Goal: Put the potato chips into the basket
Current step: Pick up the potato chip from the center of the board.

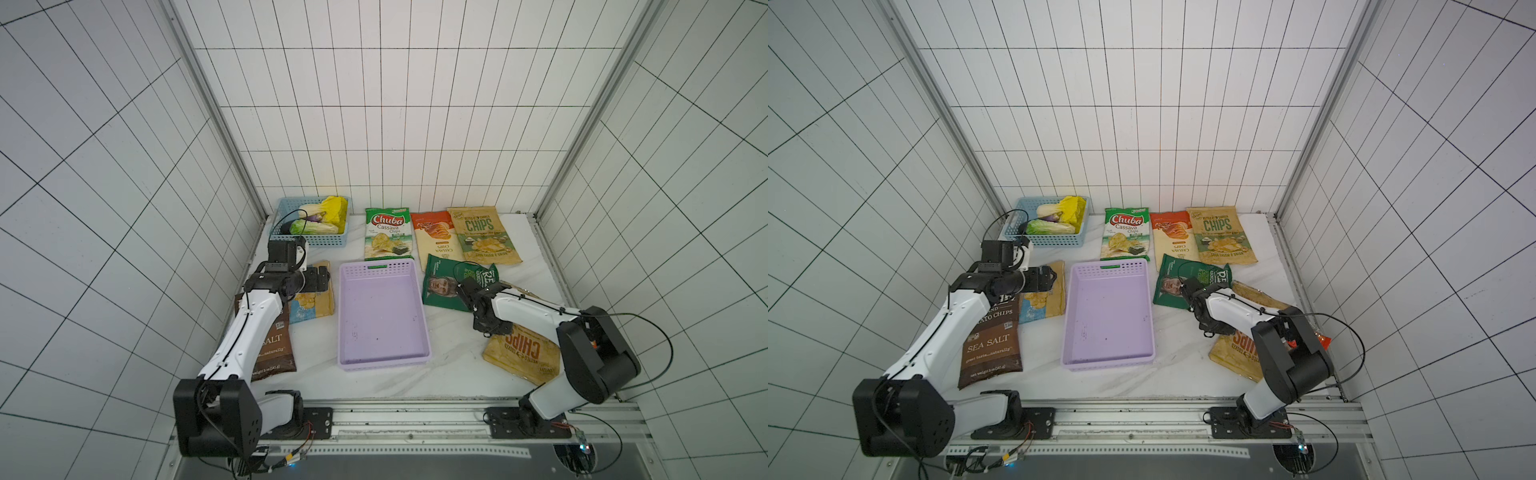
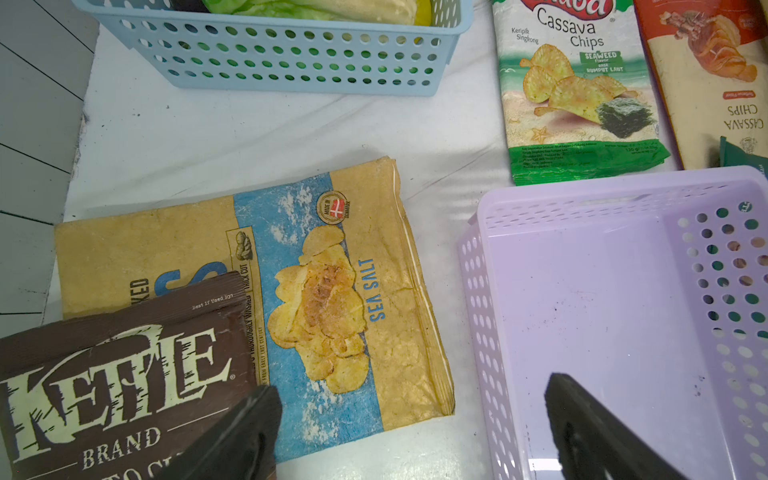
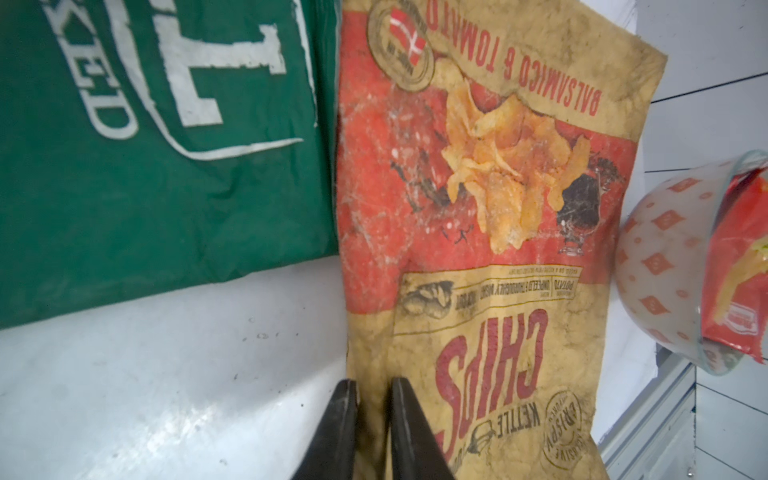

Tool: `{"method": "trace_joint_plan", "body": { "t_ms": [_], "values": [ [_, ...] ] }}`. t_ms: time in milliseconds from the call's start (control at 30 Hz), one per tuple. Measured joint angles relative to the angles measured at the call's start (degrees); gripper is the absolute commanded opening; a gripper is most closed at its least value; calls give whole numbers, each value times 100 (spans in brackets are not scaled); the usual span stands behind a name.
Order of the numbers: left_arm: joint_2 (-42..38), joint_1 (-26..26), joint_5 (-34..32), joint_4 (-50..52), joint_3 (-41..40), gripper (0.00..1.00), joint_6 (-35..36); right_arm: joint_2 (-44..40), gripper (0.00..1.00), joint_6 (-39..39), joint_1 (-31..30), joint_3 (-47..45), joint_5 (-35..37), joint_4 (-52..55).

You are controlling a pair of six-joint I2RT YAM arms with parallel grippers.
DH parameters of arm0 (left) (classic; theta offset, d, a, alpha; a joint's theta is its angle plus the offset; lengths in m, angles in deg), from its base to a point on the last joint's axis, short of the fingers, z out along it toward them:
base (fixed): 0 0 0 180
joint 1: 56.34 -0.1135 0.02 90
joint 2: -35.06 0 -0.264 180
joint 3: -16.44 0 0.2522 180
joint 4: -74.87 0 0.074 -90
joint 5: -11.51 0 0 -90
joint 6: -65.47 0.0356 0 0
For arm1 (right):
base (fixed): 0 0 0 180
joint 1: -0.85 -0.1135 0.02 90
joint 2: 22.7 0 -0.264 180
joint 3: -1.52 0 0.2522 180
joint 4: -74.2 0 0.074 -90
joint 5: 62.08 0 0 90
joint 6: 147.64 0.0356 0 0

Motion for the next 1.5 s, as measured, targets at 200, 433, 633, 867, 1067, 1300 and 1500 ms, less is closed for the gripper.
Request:
{"method": "trace_joint_plan", "body": {
  "t_ms": [200, 433, 633, 867, 1067, 1300, 1500],
  "values": [
    [0, 0, -31, -2, 0, 98, -15, -2, 0, 26, -7, 0, 48, 37],
    [0, 0, -61, -2, 0, 98, -17, -258, 0, 63, -72, 0, 94, 129],
    [0, 0, -76, -2, 0, 98, -20, -837, 0, 98, -201, 0, 210, 313],
    [0, 0, -85, -2, 0, 98, -39, -1547, 0, 166, -238, -22, 326, 535],
    [0, 0, -92, -2, 0, 98, -42, -2140, 0, 179, -304, -22, 389, 787],
    [2, 0, -92, -2, 0, 98, -42, -3042, 0, 22, -348, -11, 385, 927],
    [2, 0, -92, -2, 0, 98, -42, -3248, 0, -157, -463, 422, 369, 1226]
  ]
}}
